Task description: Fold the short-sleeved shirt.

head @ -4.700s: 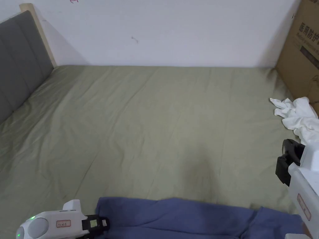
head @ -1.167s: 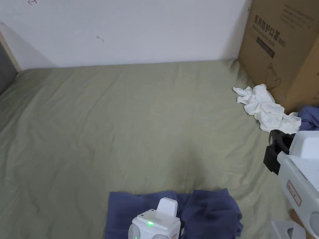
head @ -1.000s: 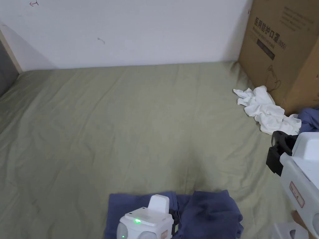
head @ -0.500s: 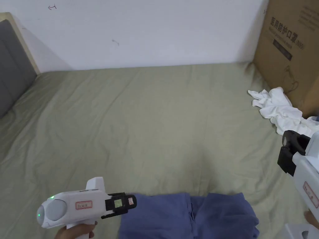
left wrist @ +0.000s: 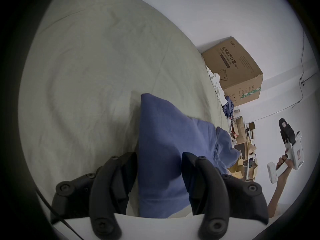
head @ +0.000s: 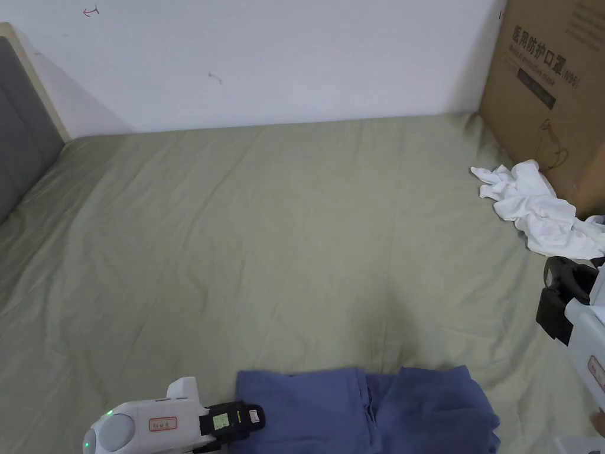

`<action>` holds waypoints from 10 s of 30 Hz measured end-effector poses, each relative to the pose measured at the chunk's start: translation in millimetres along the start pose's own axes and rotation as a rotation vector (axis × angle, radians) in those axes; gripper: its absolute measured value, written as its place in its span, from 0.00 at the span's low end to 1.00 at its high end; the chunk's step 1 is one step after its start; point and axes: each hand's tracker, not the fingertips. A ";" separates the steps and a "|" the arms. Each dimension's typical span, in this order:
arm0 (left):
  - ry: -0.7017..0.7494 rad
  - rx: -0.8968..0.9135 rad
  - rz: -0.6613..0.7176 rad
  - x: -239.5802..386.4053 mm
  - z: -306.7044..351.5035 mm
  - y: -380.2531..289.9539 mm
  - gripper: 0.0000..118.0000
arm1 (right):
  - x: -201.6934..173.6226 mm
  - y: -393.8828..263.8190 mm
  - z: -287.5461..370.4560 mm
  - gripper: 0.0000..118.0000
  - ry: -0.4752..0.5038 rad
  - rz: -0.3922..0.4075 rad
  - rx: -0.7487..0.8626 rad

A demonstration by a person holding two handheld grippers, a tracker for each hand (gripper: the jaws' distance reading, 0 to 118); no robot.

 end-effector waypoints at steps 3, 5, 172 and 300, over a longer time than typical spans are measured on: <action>-0.012 0.007 0.000 1.1 -8.3 -1.0 0.34 | 2.5 -0.2 0.2 0.00 -0.010 0.001 -0.004; 0.020 0.007 -0.020 3.0 -11.9 -2.9 0.24 | 3.7 -0.1 0.1 0.00 -0.011 -0.003 -0.007; 0.499 0.929 -0.523 183.9 140.4 -14.8 0.00 | -145.0 -145.9 -53.7 0.00 0.311 0.060 -0.197; 0.423 1.193 -0.675 276.6 168.0 -4.5 0.05 | -31.6 75.1 36.2 0.00 0.080 0.014 0.318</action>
